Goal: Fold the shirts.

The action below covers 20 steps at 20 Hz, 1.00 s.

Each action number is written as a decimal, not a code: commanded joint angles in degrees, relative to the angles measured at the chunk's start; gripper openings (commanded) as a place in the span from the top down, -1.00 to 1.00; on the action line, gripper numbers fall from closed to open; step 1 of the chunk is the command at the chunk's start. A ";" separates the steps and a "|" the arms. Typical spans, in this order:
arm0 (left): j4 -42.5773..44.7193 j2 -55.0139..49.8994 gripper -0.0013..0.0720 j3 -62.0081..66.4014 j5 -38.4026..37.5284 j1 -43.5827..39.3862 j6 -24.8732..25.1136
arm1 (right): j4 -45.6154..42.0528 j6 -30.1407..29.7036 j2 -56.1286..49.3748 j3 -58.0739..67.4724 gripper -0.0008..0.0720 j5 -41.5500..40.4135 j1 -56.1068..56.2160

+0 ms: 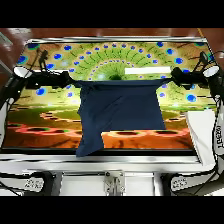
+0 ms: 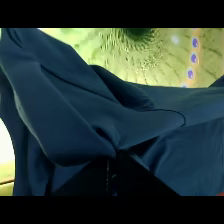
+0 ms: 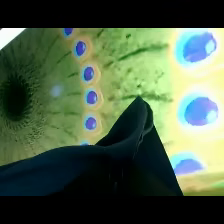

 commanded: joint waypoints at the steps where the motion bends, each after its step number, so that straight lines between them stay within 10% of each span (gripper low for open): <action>1: -1.25 -3.78 0.09 0.22 -0.31 -1.53 -2.34 | 3.67 -0.07 -1.64 0.02 0.37 2.29 -0.04; 2: -1.20 -3.69 -0.58 1.51 -3.43 -0.09 -3.39 | 5.16 -0.74 -0.96 0.63 -0.39 4.15 -0.57; 3: -1.01 -3.63 -0.70 3.48 -8.24 2.01 -4.17 | 6.03 -3.93 0.07 2.10 -0.64 7.89 -1.38; 9: 18.49 -1.77 -0.67 8.98 -43.10 14.29 -13.49 | -15.63 -8.35 7.65 5.01 -0.63 38.10 -11.21; 20: 6.56 5.38 -0.68 -26.75 -19.50 2.82 -5.75 | 0.79 -13.40 7.63 -18.86 -0.85 31.08 -14.97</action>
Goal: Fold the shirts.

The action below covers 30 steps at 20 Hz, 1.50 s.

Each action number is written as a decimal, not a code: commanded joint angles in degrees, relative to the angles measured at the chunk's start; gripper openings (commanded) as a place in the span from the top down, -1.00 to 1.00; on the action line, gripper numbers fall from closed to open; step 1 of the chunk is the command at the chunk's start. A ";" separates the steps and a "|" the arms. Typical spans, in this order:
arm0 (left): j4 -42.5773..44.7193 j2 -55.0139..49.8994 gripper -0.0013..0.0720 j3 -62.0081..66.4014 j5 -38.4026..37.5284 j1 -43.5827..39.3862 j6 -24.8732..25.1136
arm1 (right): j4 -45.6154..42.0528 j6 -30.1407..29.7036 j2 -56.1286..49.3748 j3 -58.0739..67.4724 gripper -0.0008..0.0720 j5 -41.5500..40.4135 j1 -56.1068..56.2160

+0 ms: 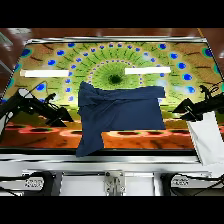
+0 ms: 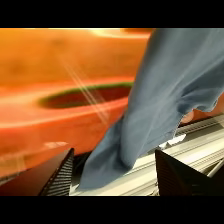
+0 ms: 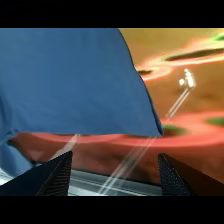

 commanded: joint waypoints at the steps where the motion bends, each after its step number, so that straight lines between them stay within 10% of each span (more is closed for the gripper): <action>1: -4.72 -0.76 -0.68 -4.74 7.76 -4.37 1.20 | 3.23 -1.29 -0.79 -2.69 -0.85 -2.99 0.20; 7: -7.34 -5.55 -0.63 -4.72 11.13 -8.83 1.22 | 2.91 -2.32 -2.73 -2.80 -0.85 -3.02 0.22; 14: -9.22 -5.88 -0.09 -4.72 15.69 -12.20 1.01 | 5.60 -2.51 -5.97 -6.49 -0.85 -6.23 0.24; 19: -9.38 -5.97 0.86 -4.68 14.97 -12.11 1.53 | 4.00 -2.71 -8.35 -6.84 -0.85 -8.55 3.23; 30: -5.95 -1.16 0.86 -3.06 11.32 -12.00 4.24 | -3.43 -1.97 -8.33 -6.86 -0.85 -8.81 5.55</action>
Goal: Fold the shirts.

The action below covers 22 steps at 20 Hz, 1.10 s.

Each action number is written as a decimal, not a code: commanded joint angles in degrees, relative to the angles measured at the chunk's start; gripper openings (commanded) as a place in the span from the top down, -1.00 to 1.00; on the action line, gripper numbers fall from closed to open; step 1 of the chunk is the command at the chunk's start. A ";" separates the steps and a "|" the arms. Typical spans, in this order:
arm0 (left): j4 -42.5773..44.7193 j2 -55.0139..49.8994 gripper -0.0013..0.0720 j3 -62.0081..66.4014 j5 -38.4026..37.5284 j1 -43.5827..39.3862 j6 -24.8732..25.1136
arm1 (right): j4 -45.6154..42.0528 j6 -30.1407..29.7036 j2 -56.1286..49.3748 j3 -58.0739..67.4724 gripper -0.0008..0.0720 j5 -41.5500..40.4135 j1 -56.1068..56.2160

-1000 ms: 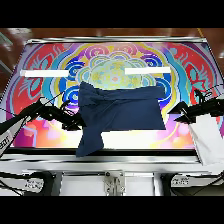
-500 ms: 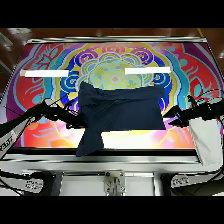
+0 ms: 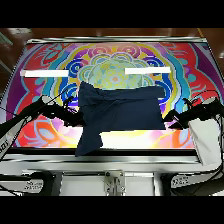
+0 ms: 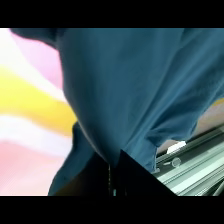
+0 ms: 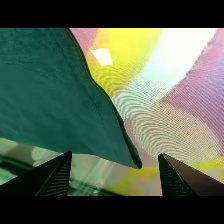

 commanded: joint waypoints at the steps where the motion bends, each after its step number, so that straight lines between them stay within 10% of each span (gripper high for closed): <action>1: 0.63 1.57 0.86 0.22 -0.94 0.02 0.44 | -1.33 1.60 -0.04 -0.04 -0.85 -3.58 2.67; 5: 0.63 3.28 0.86 0.24 -0.81 0.02 0.87 | 0.09 3.41 -2.80 -0.02 -0.77 -4.11 8.09; 9: 0.98 5.20 0.86 0.57 -1.09 0.22 1.73 | 1.18 3.32 -1.97 0.26 0.76 -3.50 11.43; 17: 16.13 24.06 0.87 34.60 -4.52 1.55 -0.24 | 6.58 -8.79 25.70 23.15 0.78 -4.11 10.14; 22: 16.13 33.70 0.86 66.38 -0.22 1.68 -0.46 | 2.12 -4.17 43.32 44.09 0.78 -17.09 10.14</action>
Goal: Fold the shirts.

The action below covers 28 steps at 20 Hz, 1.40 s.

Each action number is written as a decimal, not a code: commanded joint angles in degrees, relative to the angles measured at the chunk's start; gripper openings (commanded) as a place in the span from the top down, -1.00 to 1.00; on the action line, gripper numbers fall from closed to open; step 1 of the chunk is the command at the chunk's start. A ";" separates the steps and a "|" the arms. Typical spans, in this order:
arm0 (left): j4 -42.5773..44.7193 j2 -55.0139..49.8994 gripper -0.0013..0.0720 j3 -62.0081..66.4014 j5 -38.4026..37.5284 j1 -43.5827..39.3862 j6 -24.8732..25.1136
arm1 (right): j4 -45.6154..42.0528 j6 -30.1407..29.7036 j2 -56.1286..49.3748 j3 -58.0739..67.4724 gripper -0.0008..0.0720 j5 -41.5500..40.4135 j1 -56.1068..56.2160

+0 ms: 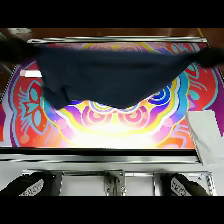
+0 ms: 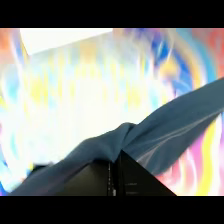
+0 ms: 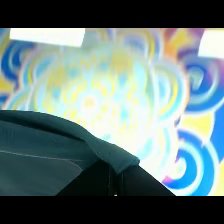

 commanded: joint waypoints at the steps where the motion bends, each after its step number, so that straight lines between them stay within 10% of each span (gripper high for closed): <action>1: 1.79 7.23 0.86 18.05 2.86 0.11 -1.84 | -3.87 3.54 11.87 11.82 0.78 -8.24 -0.02; 9: 7.45 19.67 0.86 9.53 -3.19 0.11 -5.01 | -13.79 11.02 21.05 12.96 0.78 4.50 -0.02; 17: 13.81 15.67 0.86 -11.78 -12.24 0.11 -4.96 | -17.05 15.91 2.03 9.75 0.78 33.62 0.02; 28: 8.44 -16.24 0.86 -28.46 18.60 0.11 -4.94 | -6.08 18.36 -28.33 -8.44 0.78 -12.61 0.02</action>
